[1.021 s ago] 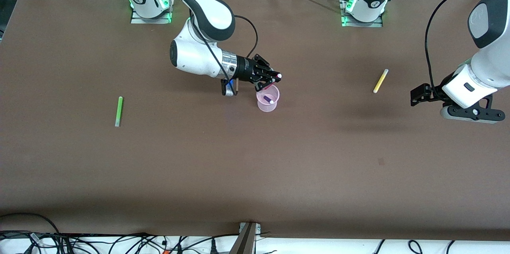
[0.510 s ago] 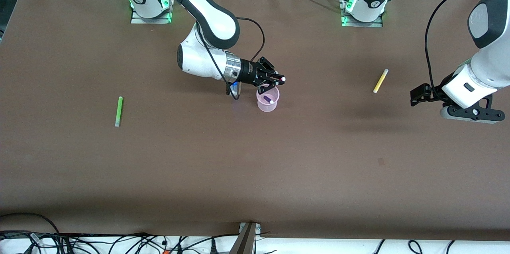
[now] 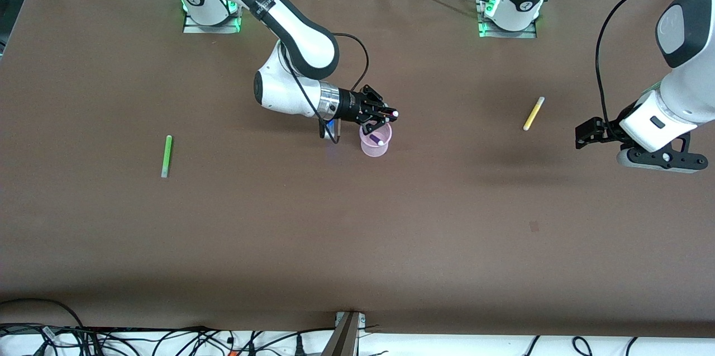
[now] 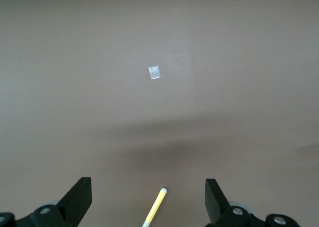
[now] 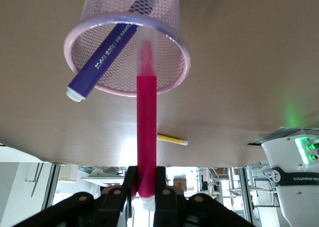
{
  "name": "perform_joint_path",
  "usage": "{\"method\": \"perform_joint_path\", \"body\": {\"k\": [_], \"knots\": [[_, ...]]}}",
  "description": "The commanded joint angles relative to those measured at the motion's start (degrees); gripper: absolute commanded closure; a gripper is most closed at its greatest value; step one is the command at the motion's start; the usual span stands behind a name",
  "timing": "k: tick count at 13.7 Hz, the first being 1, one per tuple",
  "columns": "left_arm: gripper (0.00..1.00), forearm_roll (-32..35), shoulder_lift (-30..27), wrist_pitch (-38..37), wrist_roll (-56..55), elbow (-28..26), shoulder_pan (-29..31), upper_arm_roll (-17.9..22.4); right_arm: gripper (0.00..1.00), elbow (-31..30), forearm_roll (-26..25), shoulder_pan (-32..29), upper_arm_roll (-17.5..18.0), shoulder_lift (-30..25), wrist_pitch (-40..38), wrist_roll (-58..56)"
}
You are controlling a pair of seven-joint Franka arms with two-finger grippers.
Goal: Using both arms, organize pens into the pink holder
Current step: 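Lower the pink marker into the holder and open the right gripper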
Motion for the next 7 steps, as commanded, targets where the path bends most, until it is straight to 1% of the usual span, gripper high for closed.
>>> {"method": "perform_joint_path", "body": {"k": [1, 4, 7], "knots": [[0.0, 0.61, 0.64, -1.2, -0.05, 1.69, -0.14, -0.19, 0.88, 1.4, 0.58, 0.56, -0.54, 0.54, 0.68, -2.07], [0.0, 0.61, 0.64, -1.2, -0.05, 1.69, -0.14, -0.19, 0.88, 1.4, 0.58, 0.03, -0.62, 0.46, 0.59, -3.48], [0.0, 0.61, 0.73, -1.2, -0.05, 1.69, -0.14, -0.19, 0.86, 1.22, 0.67, -0.14, -0.71, 0.54, 0.5, -5.94]]}}
